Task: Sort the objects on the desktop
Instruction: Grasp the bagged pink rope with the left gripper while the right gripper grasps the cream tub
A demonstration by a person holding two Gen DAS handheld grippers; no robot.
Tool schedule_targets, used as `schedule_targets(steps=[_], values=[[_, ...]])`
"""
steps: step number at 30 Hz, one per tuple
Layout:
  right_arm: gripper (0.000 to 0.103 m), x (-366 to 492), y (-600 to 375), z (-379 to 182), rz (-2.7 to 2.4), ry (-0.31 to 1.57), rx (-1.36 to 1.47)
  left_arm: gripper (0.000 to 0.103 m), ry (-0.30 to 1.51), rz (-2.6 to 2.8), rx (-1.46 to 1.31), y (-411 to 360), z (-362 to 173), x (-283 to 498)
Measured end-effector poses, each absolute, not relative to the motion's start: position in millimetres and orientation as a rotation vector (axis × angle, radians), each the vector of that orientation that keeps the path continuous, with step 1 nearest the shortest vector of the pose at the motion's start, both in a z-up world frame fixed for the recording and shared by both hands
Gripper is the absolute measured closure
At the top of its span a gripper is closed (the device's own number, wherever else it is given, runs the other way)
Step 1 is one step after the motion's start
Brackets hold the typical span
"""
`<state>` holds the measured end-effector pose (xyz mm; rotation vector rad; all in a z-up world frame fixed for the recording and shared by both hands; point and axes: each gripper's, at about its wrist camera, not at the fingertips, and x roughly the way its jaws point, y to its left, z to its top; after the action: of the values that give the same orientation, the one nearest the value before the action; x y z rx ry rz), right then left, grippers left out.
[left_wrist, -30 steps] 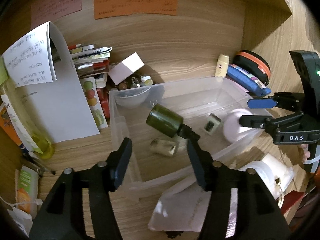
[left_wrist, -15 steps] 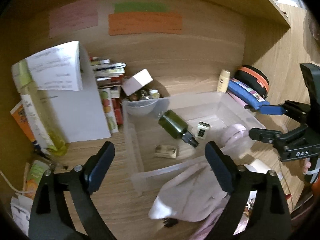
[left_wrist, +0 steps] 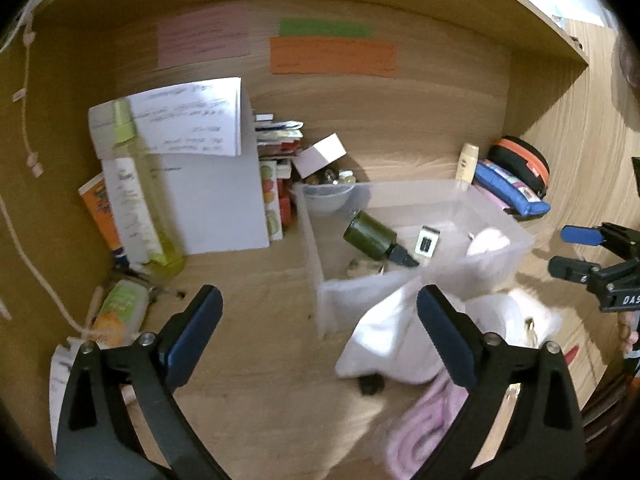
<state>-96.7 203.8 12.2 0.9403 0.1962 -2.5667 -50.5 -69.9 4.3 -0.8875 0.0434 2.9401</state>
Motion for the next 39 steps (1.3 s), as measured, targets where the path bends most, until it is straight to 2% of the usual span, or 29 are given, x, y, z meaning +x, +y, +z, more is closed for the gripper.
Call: schedule_targets(steps=[12,16,22,28,39], values=[[0.02,-63.2,227.8,-11.6,-2.593,0.063,1.007,0.004,0.004,2.901,-0.978,-68.7,-21.2,-22.6],[0.019,-59.3,227.7,-22.8,-2.56,0.012,1.035,0.004,0.048,2.819,-1.025,-51.9,-35.0,-18.2],[0.019,-58.9,215.5,-32.7,-2.498,0.041,1.069,0.004,0.195,2.734,-1.032,-28.7,-47.9,-13.0],[0.019,-63.4,193.8,-42.9,-2.432,0.108,1.091,0.004,0.231,2.602,-1.077,-14.0,-57.3,-14.1],[0.018,-73.8,178.0,-56.2,-2.423,0.083,1.111,0.001,0.301,2.482,-1.166,8.0,-79.8,-28.5]])
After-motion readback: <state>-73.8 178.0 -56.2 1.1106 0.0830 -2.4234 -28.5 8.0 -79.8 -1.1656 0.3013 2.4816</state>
